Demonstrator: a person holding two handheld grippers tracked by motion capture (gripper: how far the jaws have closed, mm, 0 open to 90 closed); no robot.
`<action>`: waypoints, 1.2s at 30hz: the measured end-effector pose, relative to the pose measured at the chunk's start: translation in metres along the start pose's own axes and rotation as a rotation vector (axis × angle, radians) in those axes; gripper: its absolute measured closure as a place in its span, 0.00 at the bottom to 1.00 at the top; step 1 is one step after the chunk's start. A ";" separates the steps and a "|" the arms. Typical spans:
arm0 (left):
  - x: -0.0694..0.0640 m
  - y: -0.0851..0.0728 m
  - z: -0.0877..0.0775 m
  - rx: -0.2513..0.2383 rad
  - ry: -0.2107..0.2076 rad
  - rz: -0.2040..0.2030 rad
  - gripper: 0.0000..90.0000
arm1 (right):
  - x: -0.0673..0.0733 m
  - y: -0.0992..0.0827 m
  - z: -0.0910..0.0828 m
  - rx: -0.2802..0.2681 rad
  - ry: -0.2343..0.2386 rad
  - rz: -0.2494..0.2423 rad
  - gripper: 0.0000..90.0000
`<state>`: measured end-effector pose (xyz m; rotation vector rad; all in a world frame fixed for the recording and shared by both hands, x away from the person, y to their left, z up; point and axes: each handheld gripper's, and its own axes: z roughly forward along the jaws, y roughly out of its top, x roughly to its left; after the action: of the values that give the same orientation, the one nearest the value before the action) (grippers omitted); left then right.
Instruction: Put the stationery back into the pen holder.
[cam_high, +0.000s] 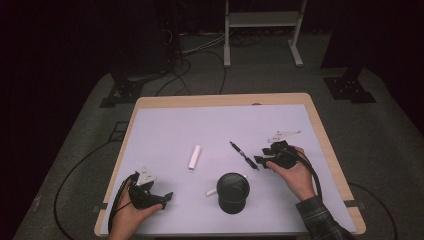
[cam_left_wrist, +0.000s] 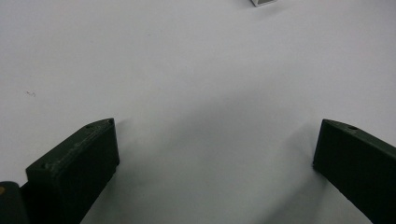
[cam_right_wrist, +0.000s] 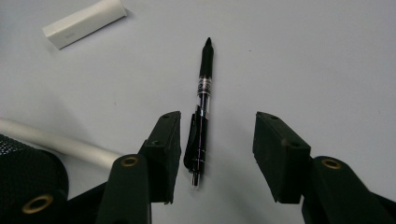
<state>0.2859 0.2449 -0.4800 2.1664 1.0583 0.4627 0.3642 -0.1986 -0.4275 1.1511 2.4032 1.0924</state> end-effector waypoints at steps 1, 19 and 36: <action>0.000 0.000 0.000 0.000 0.000 0.001 0.00 | 0.000 0.001 0.001 0.004 0.002 0.002 0.57; 0.000 0.000 0.000 0.000 -0.001 0.000 0.00 | 0.001 0.022 0.014 0.009 0.020 0.001 0.62; 0.000 0.000 0.000 -0.001 0.000 0.003 0.00 | 0.002 0.043 0.035 0.021 0.032 -0.003 0.67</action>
<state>0.2861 0.2451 -0.4800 2.1678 1.0547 0.4645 0.4055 -0.1617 -0.4199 1.1446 2.4452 1.0951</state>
